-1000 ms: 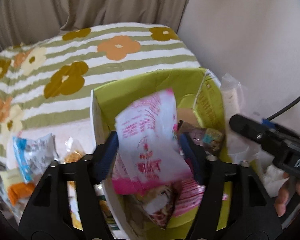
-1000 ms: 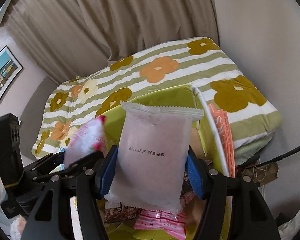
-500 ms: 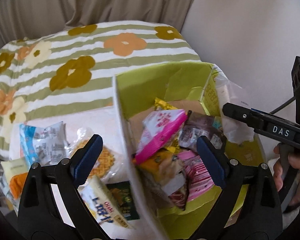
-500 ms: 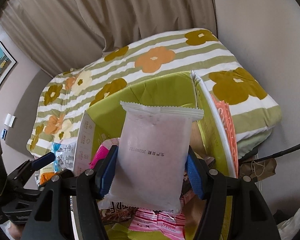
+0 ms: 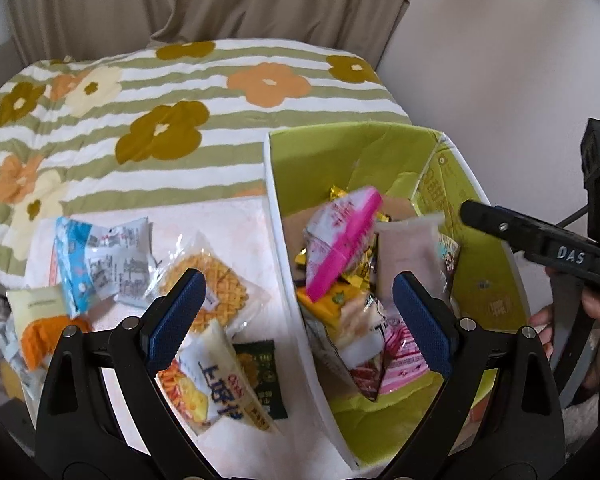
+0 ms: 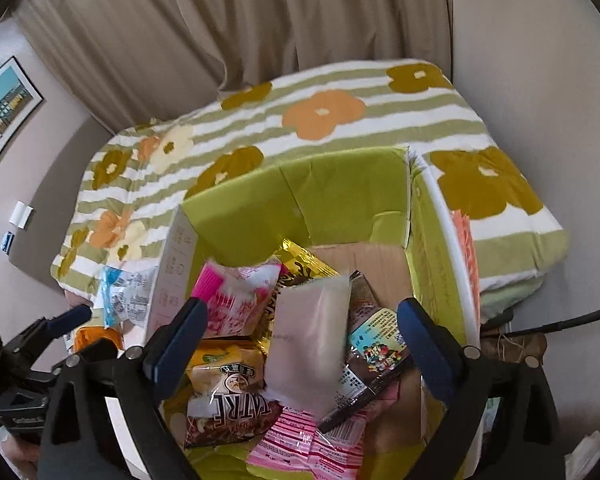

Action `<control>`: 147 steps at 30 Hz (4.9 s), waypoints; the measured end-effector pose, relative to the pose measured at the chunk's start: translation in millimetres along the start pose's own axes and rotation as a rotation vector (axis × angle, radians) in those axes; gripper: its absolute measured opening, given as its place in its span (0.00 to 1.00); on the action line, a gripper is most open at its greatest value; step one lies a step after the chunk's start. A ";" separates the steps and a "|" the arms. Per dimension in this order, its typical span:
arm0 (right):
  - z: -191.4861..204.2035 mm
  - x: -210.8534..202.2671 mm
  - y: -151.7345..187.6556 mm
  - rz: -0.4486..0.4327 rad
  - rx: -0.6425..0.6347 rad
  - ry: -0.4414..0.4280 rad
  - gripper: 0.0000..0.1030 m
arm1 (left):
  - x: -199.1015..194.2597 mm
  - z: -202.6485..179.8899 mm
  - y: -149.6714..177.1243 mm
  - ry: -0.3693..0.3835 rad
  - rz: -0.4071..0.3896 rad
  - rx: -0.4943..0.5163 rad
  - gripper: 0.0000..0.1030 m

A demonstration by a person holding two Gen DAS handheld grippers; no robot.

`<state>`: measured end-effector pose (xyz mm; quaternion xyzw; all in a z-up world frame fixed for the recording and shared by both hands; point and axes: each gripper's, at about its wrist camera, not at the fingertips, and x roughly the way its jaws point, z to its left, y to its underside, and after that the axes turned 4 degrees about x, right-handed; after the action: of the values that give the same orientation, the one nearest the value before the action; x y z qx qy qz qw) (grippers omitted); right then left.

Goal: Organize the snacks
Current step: 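Move both open tools back over the loose snacks on the cloth, then grasp the grey printed bag with the left tool while the right tool grasps the cream-orange chip bag, then carry both bags over the box and open both tools to drop them inside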

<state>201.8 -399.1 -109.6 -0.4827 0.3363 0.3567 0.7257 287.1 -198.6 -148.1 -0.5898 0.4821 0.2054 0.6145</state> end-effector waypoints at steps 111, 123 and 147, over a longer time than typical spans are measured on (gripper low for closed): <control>343.9 250.0 109.8 0.426 -0.173 -0.423 0.82 | 16.2 311.3 118.9 0.037 0.323 0.322 0.63; 345.1 225.9 117.2 0.383 -0.143 -0.421 0.74 | -13.3 312.7 129.7 0.051 0.286 0.274 0.61; 317.7 89.5 112.1 0.148 -0.103 -0.406 0.74 | -98.3 266.3 132.3 0.102 0.122 0.329 0.60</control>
<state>199.5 -51.7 -138.0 -0.4114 0.1992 0.5154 0.7249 227.4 107.3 -178.5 -0.4608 0.5744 0.1304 0.6638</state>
